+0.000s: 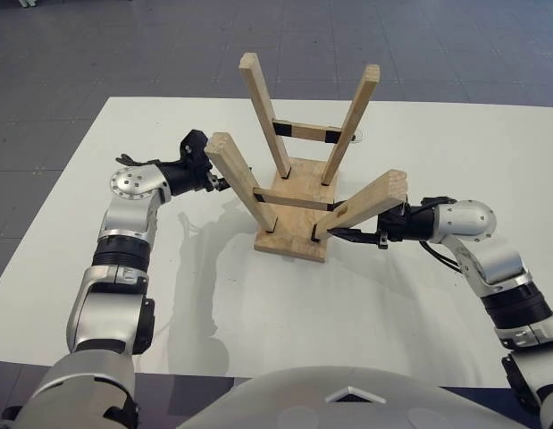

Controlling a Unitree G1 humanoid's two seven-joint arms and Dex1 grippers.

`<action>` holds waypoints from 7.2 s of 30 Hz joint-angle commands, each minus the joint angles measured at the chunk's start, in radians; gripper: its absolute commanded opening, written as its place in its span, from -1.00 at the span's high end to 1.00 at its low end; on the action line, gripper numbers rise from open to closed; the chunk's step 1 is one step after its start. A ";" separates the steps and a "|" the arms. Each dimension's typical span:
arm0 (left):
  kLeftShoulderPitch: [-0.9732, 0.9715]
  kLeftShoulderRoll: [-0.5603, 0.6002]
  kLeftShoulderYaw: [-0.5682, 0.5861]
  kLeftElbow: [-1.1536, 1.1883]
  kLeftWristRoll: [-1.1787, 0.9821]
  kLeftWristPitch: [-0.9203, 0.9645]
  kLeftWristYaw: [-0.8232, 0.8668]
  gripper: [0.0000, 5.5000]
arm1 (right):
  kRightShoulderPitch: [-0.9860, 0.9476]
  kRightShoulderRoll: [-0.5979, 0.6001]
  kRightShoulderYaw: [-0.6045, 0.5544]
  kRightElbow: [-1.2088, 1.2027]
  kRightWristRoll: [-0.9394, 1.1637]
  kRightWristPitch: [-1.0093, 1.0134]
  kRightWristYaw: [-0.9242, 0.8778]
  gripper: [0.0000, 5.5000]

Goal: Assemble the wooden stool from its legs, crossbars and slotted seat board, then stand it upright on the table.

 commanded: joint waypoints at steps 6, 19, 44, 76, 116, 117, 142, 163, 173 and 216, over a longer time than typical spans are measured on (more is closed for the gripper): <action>0.016 0.014 0.022 -0.083 -0.140 -0.012 -0.427 -0.35 | 0.081 -0.066 0.083 0.113 -0.151 0.092 0.007 0.26; 0.047 0.019 0.057 -0.102 -0.113 -0.022 -0.347 -0.35 | 0.091 -0.069 0.104 0.080 -0.143 0.114 0.014 0.26; 0.113 0.028 0.075 -0.227 -0.114 0.004 -0.279 -0.35 | 0.002 -0.067 0.170 -0.107 -0.193 0.455 -0.182 0.26; 0.071 0.105 -0.453 -1.065 0.176 0.595 0.448 0.49 | 0.100 0.125 0.009 0.091 -0.098 0.317 -0.334 0.26; -0.017 -0.031 0.005 -0.086 0.218 -0.082 0.341 0.49 | 0.059 0.117 0.009 -0.009 -0.118 0.404 -0.292 0.26; 0.018 -0.028 -0.037 -0.135 0.231 -0.149 0.287 0.49 | 0.058 0.115 0.009 -0.007 -0.118 0.403 -0.289 0.26; 0.326 -0.002 0.164 -0.409 -0.176 0.047 0.219 0.49 | 0.055 0.052 -0.003 0.048 -0.139 0.236 -0.160 0.26; 0.249 -0.150 0.240 -0.689 -0.286 0.323 0.469 0.49 | -0.027 -0.021 -0.051 0.163 -0.193 -0.111 -0.015 0.26; 0.290 -0.103 0.179 -0.637 -0.204 0.405 0.430 0.49 | 0.027 -0.054 -0.111 0.007 -0.183 -0.033 -0.029 -0.42; 0.394 -0.190 0.044 -0.809 -0.060 0.750 0.471 0.49 | -0.300 0.210 -0.690 -0.570 0.436 0.835 -0.935 -0.42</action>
